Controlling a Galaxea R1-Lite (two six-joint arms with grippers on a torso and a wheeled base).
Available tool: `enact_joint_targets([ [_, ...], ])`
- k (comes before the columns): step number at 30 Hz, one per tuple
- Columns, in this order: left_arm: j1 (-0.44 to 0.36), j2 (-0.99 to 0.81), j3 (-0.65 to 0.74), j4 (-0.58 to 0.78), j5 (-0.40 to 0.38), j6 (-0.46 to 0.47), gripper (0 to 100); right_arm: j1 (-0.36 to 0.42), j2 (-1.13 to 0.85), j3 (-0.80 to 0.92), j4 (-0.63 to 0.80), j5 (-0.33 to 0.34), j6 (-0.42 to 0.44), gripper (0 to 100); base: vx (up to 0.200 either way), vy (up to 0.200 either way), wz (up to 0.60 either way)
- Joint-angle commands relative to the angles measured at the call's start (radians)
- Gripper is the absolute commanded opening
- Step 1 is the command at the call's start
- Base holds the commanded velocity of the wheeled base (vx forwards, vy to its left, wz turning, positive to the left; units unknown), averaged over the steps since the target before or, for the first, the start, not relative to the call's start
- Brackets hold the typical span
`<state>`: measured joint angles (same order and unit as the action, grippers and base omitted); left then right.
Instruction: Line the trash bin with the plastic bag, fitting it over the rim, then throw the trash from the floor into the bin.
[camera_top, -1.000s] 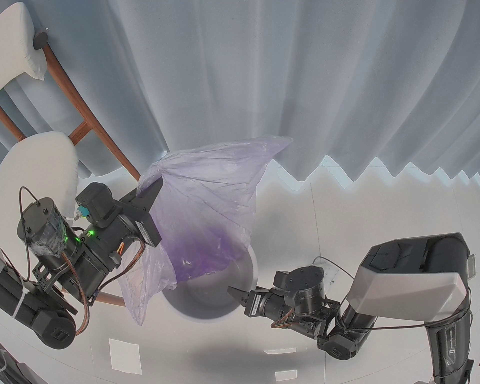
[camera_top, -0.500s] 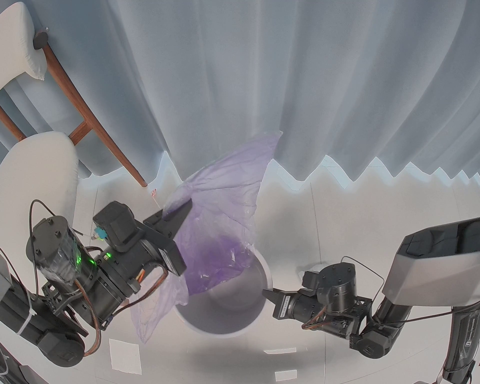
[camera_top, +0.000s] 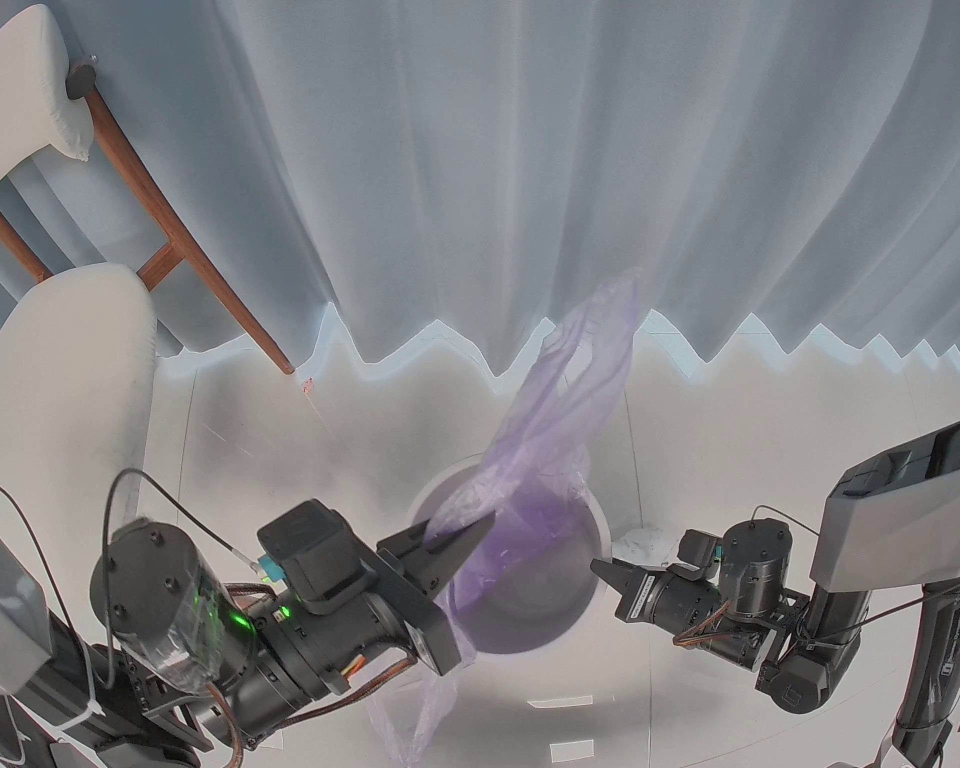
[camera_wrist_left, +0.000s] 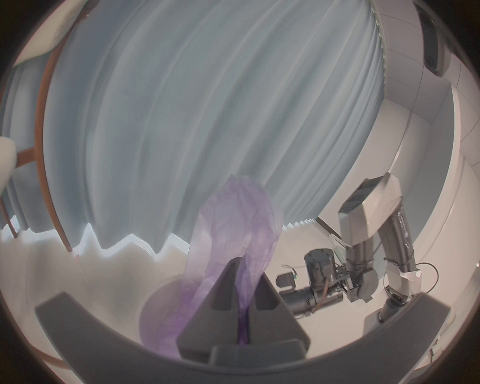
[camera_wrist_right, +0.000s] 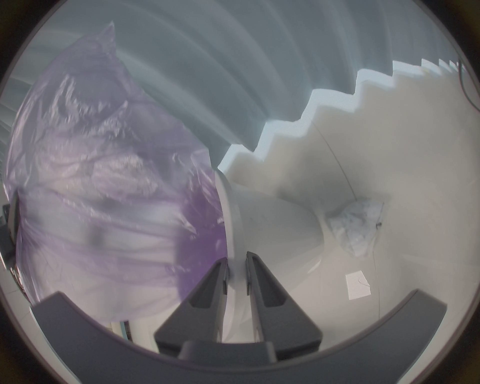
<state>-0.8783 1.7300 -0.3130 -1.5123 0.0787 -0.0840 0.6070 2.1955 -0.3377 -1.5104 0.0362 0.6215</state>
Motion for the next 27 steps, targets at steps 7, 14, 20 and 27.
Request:
enact_joint_targets([
  [7,-0.037,0.123,0.020,-0.034,0.004,-0.008,0,-0.016,0.095,0.060,-0.059,0.007,0.047,100,0.000,0.000,0.00],
  [14,-0.024,0.122,0.020,-0.034,0.018,-0.006,0,-0.012,-0.031,0.169,-0.057,0.096,0.156,100,0.000,0.000,0.00],
  [20,-0.011,0.126,0.018,-0.034,0.016,0.001,0,-0.058,-0.123,0.273,-0.059,0.096,0.032,100,0.000,0.000,0.00],
  [27,-0.010,0.125,0.015,-0.034,0.019,0.004,0,-0.064,-0.465,0.338,0.026,0.097,-0.034,100,0.000,0.000,0.00],
])
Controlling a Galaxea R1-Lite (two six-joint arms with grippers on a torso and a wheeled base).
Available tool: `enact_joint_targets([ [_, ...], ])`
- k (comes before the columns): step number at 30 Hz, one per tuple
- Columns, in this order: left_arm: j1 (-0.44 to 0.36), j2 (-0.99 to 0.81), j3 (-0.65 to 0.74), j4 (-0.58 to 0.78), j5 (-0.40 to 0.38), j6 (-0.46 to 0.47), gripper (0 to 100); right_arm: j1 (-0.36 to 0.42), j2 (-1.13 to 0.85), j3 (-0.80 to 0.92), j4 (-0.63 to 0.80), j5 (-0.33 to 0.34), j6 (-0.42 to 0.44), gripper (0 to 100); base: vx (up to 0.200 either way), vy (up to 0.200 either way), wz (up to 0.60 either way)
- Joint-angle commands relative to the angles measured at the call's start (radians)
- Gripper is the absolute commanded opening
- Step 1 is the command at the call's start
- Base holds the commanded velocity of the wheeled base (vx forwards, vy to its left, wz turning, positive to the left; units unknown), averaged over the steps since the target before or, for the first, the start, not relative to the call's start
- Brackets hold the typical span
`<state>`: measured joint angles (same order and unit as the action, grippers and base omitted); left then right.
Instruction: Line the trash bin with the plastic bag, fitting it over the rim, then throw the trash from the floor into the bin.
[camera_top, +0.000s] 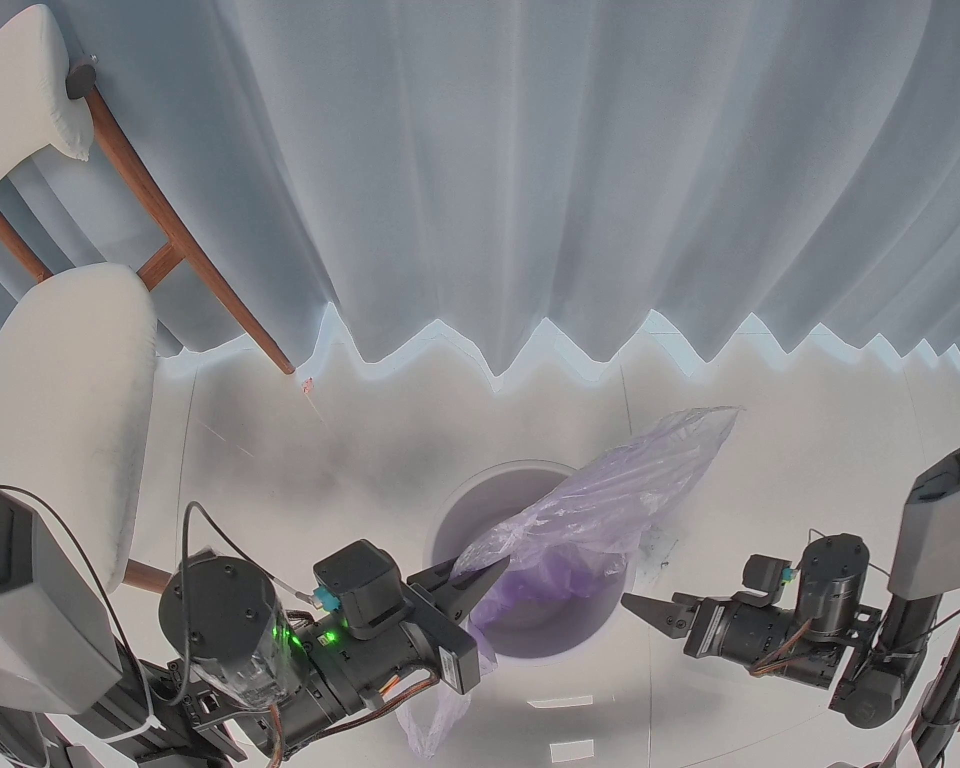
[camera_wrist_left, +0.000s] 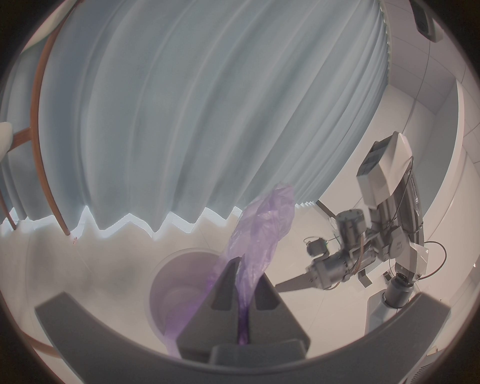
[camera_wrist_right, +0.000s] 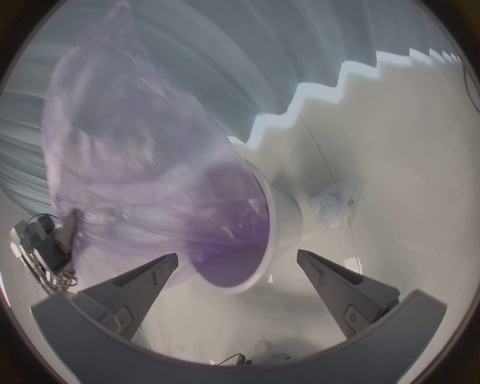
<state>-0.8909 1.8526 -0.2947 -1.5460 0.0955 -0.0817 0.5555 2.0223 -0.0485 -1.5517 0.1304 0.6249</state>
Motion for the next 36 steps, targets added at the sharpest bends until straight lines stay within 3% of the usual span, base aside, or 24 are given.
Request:
enact_joint_targets([
  [1,0.003,0.002,-0.003,0.000,0.004,0.003,0,-0.014,-0.335,0.039,0.094,0.006,-0.039,100,0.000,0.000,0.00],
  [6,0.003,0.002,-0.008,0.000,0.024,0.011,0,-0.013,-0.475,-0.050,0.254,0.029,-0.034,100,0.000,0.000,0.00],
  [10,0.020,-0.009,-0.008,0.000,0.041,0.033,0,-0.019,-0.593,-0.197,0.460,0.035,-0.021,100,0.000,0.000,0.00],
  [13,0.049,-0.009,-0.008,-0.002,0.043,0.072,0,-0.023,-0.665,-0.295,0.656,0.035,-0.022,100,0.000,0.000,0.00],
  [15,0.072,-0.006,-0.003,0.000,0.039,0.091,0,-0.013,-0.732,-0.404,0.877,0.038,-0.019,100,0.000,0.000,0.00],
  [16,0.073,-0.006,-0.003,-0.002,0.039,0.091,0,-0.011,-0.740,-0.416,0.901,0.038,-0.019,100,0.000,0.000,0.00],
  [18,0.086,-0.006,-0.003,0.000,0.038,0.099,0,0.023,-0.783,-0.536,1.115,0.048,-0.001,100,0.000,0.000,0.00],
  [21,0.090,-0.006,-0.003,0.000,0.038,0.103,0,0.040,-0.789,-0.567,1.164,0.049,0.015,100,0.000,0.000,0.00],
  [22,0.092,-0.004,0.005,0.000,0.039,0.129,0,0.099,-0.787,-0.631,1.257,0.048,0.056,100,0.000,0.000,0.00],
  [36,0.061,-0.004,0.049,-0.002,0.035,0.186,0,0.184,-0.656,-0.666,1.273,0.028,0.107,100,0.000,0.000,0.00],
])
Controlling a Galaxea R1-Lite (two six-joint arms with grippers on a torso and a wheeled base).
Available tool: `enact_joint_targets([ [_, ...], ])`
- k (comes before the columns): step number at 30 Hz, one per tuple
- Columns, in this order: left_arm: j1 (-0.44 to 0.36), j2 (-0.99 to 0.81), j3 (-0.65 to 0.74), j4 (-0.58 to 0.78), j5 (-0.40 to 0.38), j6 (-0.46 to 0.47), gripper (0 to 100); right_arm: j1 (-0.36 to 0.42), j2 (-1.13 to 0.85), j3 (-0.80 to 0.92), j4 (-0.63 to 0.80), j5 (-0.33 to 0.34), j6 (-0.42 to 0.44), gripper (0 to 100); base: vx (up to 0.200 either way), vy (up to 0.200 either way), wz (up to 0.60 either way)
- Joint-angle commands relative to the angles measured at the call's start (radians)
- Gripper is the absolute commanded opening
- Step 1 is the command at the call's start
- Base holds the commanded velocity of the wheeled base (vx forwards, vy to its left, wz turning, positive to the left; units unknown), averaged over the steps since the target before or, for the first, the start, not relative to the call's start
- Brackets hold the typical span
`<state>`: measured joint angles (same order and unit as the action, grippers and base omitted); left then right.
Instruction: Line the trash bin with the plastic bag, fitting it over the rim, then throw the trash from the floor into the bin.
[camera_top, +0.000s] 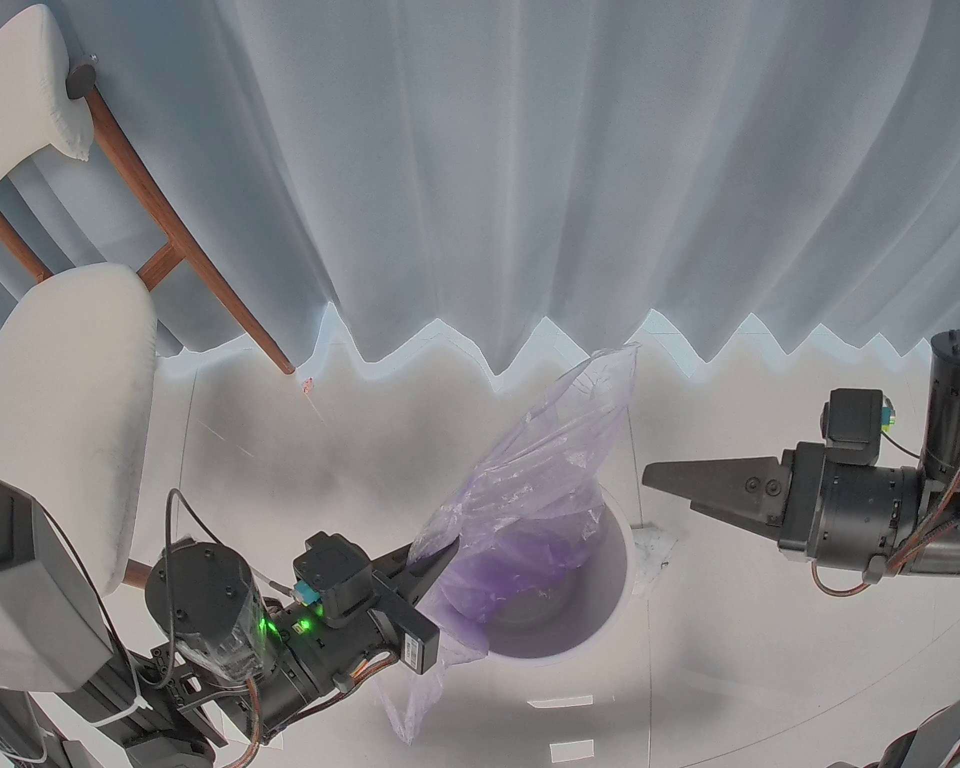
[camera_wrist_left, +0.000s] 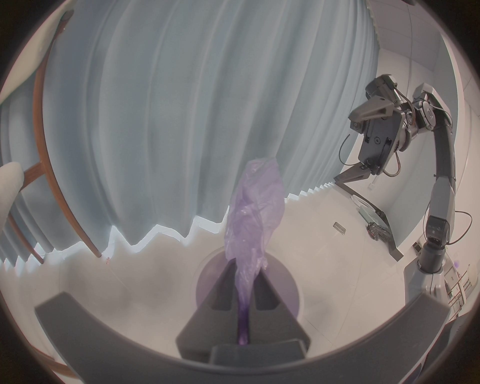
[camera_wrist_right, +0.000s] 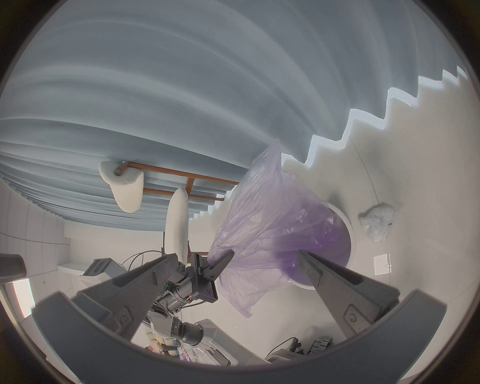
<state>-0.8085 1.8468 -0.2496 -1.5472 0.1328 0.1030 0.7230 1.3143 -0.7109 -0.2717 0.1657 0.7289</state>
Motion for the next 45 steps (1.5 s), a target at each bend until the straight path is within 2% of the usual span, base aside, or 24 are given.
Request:
enact_joint_targets([
  [1,-0.026,-0.001,0.004,-0.002,-0.002,0.000,0,0.015,0.057,-0.004,-0.007,-0.009,0.003,100,0.000,0.000,0.00],
  [7,-0.054,-0.004,0.004,-0.001,-0.004,0.000,0,0.006,0.099,-0.009,-0.004,-0.025,0.009,100,0.000,0.000,0.00],
  [10,-0.057,-0.004,0.006,-0.001,-0.004,0.000,0,-0.007,0.122,-0.012,-0.024,-0.069,0.004,100,0.000,0.000,0.00],
  [15,-0.069,-0.001,0.007,-0.001,-0.004,0.000,0,-0.013,0.137,-0.055,-0.038,-0.072,0.001,100,0.000,0.000,0.00],
  [20,-0.081,-0.008,0.009,-0.001,-0.004,0.000,0,-0.073,0.194,-0.093,-0.041,-0.091,-0.011,100,0.000,0.000,0.00],
  [28,-0.081,-0.028,0.009,-0.001,-0.004,0.000,0,-0.085,0.255,-0.144,-0.043,-0.098,-0.013,100,0.000,0.000,0.00],
  [33,-0.081,-0.031,0.009,-0.001,-0.004,0.000,0,-0.085,0.250,-0.125,-0.041,-0.101,-0.022,100,0.000,0.000,0.00],
  [39,-0.075,-0.031,0.003,-0.001,-0.002,0.000,0,-0.085,0.188,-0.027,-0.040,-0.109,-0.040,100,0.000,0.000,0.00],
  [45,-0.078,-0.031,-0.011,0.001,-0.004,-0.012,0,-0.074,0.243,0.013,-0.044,-0.103,-0.036,100,0.000,0.000,0.00],
])
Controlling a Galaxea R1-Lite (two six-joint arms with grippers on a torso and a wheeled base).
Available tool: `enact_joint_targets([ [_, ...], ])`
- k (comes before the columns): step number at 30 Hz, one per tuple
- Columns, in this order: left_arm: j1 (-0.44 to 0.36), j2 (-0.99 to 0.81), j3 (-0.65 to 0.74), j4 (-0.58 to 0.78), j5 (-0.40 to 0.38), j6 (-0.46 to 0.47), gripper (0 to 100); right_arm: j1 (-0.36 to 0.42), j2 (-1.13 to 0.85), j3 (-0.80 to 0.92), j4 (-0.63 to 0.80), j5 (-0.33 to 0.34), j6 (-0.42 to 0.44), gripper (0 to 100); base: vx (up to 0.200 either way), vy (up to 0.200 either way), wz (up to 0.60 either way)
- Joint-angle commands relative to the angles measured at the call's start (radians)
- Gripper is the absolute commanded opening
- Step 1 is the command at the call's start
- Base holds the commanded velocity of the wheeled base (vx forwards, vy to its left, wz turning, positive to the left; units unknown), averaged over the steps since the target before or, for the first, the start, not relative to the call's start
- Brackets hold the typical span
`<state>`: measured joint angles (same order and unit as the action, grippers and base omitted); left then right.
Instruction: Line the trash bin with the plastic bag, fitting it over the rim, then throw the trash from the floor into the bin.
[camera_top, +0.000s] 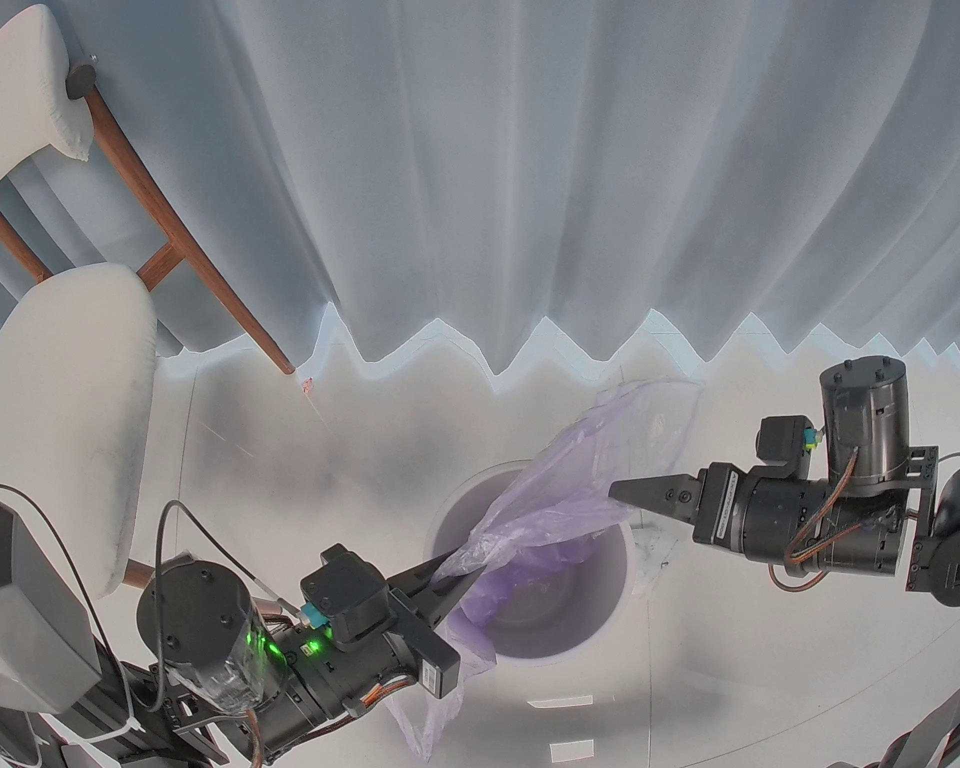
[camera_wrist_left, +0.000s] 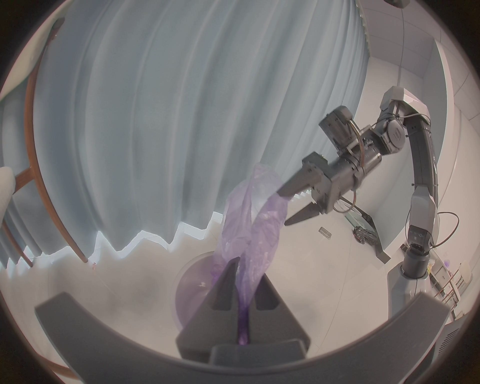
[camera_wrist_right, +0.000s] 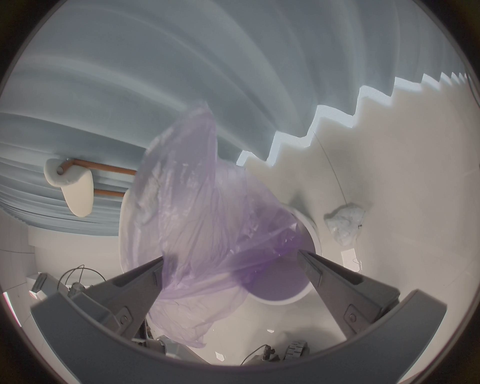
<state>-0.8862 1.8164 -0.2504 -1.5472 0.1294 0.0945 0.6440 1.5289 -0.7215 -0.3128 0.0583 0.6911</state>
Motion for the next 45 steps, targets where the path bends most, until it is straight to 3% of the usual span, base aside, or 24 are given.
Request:
enact_joint_targets([
  [1,0.000,-0.002,-0.012,-0.001,-0.001,-0.004,0,0.005,0.039,0.022,-0.005,0.005,0.005,100,0.000,0.000,0.00],
  [8,0.000,-0.005,-0.032,-0.001,-0.004,-0.010,0,0.054,0.065,0.059,-0.085,0.008,0.068,100,0.000,0.000,0.00],
  [9,-0.004,-0.003,-0.024,-0.001,-0.007,-0.009,0,0.060,0.060,0.071,-0.114,0.006,0.082,0,0.000,0.000,0.00],
  [14,-0.005,0.003,0.066,-0.001,-0.070,0.001,0,0.060,-0.013,0.191,-0.272,0.009,0.093,0,0.000,0.000,0.00],
  [23,0.041,0.043,0.059,0.001,-0.076,-0.012,0,0.068,-0.010,0.324,-0.443,0.031,0.082,0,0.000,0.000,0.00],
  [24,0.052,0.057,0.048,-0.001,-0.076,-0.013,0,0.065,-0.024,0.321,-0.454,0.072,0.085,0,0.000,0.000,0.00],
  [26,0.053,0.057,0.048,-0.001,-0.076,-0.013,0,0.065,-0.024,0.321,-0.453,0.077,0.087,0,0.000,0.000,0.00],
  [27,0.056,0.081,0.028,-0.001,-0.076,-0.015,0,0.043,-0.038,0.327,-0.445,0.230,0.104,0,0.000,0.000,0.00],
  [28,0.056,0.090,0.025,-0.001,-0.076,-0.019,0,0.034,-0.029,0.335,-0.440,0.265,0.105,0,0.000,0.000,0.00],
  [30,0.056,0.112,0.022,-0.001,-0.076,-0.033,0,0.028,-0.004,0.344,-0.436,0.278,0.093,0,0.000,0.000,0.00],
  [35,0.047,0.161,-0.006,-0.004,-0.074,-0.055,0,0.022,0.040,0.347,-0.442,0.235,0.085,0,0.000,0.000,0.00],
  [36,0.044,0.161,-0.007,-0.005,-0.074,-0.062,100,0.017,0.059,0.343,-0.445,0.233,0.087,0,0.000,0.000,0.00],
  [43,0.058,0.107,-0.075,-0.004,-0.068,-0.068,100,0.014,0.089,0.344,-0.482,0.207,0.090,0,0.000,0.000,0.00],
  [45,0.104,-0.020,-0.076,-0.001,-0.079,-0.098,100,-0.012,0.099,0.350,-0.493,0.212,0.091,0,0.000,0.000,0.00],
])
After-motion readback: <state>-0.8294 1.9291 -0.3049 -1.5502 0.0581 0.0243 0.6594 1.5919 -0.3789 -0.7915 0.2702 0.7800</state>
